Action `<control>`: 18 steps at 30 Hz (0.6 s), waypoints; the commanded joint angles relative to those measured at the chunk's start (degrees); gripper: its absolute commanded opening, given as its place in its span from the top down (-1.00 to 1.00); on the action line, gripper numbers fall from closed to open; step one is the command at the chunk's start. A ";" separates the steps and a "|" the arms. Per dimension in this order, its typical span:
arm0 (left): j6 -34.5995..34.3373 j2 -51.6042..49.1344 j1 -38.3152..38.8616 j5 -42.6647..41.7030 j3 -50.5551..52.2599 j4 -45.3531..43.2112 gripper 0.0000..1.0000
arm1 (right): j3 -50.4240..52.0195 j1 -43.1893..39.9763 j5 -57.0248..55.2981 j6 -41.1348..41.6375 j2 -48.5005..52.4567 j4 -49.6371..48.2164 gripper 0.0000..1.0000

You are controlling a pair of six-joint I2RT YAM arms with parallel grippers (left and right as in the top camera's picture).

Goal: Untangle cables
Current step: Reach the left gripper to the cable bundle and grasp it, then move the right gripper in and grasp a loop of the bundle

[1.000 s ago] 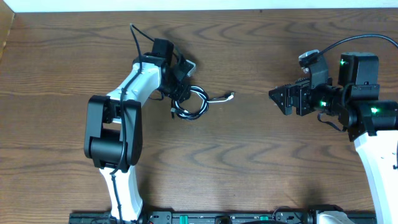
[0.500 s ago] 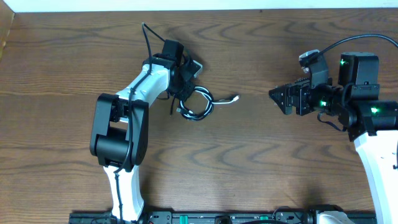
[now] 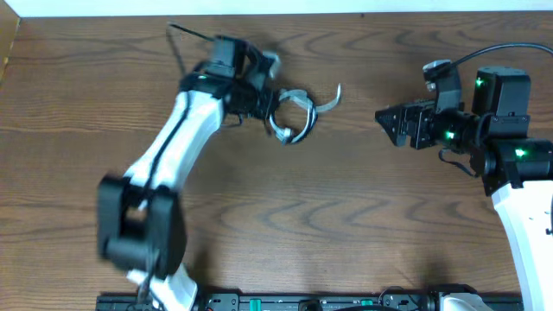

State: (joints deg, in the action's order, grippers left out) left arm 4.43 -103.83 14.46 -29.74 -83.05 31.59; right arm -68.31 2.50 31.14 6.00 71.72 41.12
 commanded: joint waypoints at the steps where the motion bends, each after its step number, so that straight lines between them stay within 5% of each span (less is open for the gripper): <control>1: -11.87 5.25 0.11 -4.87 -1.11 0.39 0.85 | -0.90 0.61 0.52 7.34 1.38 -2.05 -0.59; 8: -20.11 6.10 0.09 -12.31 -1.09 0.61 0.85 | -0.90 0.61 1.40 12.44 7.74 -6.71 -0.29; 18: -34.58 6.10 0.15 -12.28 -1.09 0.66 0.85 | -0.90 2.60 9.25 13.97 15.87 -9.07 -0.28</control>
State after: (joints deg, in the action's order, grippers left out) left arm -22.81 -97.78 14.48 -40.40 -84.01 32.47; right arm -68.34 3.31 36.67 17.85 85.56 32.32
